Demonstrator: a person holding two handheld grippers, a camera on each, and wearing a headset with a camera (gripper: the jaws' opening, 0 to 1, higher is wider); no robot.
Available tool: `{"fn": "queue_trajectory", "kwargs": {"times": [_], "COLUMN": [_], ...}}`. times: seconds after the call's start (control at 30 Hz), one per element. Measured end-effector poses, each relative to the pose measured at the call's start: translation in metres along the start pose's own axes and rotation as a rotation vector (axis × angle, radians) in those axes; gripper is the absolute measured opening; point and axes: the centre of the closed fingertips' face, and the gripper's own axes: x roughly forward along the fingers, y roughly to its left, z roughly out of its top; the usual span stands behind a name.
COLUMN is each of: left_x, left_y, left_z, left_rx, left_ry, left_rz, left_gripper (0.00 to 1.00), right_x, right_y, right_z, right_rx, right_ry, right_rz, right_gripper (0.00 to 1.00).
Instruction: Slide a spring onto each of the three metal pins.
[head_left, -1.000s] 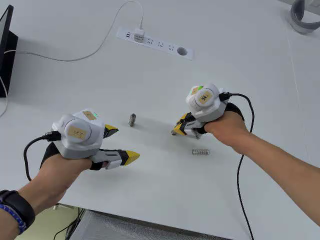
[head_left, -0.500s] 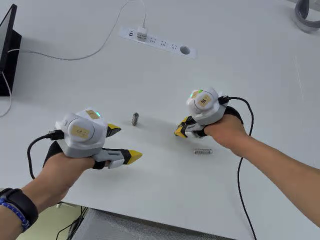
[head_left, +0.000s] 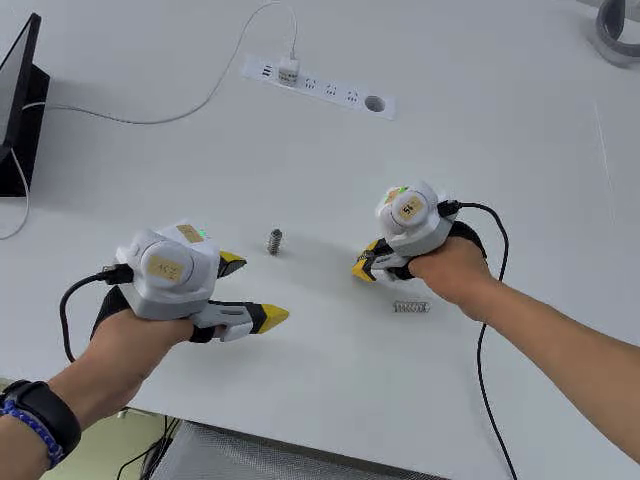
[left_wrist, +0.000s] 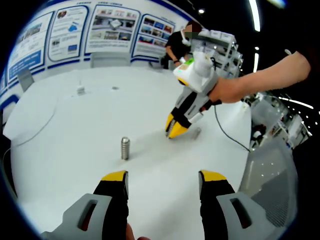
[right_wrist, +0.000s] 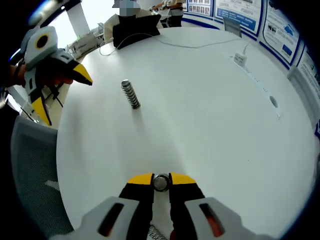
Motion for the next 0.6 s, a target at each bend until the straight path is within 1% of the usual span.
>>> {"fn": "queue_trajectory", "kwargs": {"times": [0.1, 0.3, 0.47, 0.6], "left_x": [-0.0008, -0.002, -0.0028, -0.0032], "left_y": [0.0008, 0.0009, -0.0003, -0.001], "left_z": [0.0006, -0.0004, 0.0001, 0.0013], "left_rx": [-0.002, -0.002, -0.001, 0.003], "left_ry": [-0.002, 0.0, -0.003, -0.005], "left_rz": [0.002, 0.004, 0.004, 0.003], "left_gripper": [0.58, 0.58, 0.58, 0.58], "right_x": [0.0004, 0.0007, -0.0008, -0.0056], "right_y": [0.0005, 0.0016, 0.0053, 0.0068], "right_z": [0.0001, 0.0004, -0.0005, -0.0021], "right_rx": [-0.002, 0.021, 0.029, 0.027], "right_ry": [0.001, -0.006, -0.002, 0.002], "right_rz": [-0.002, 0.004, 0.015, 0.013], "right_gripper": [0.13, 0.14, 0.18, 0.22]}}
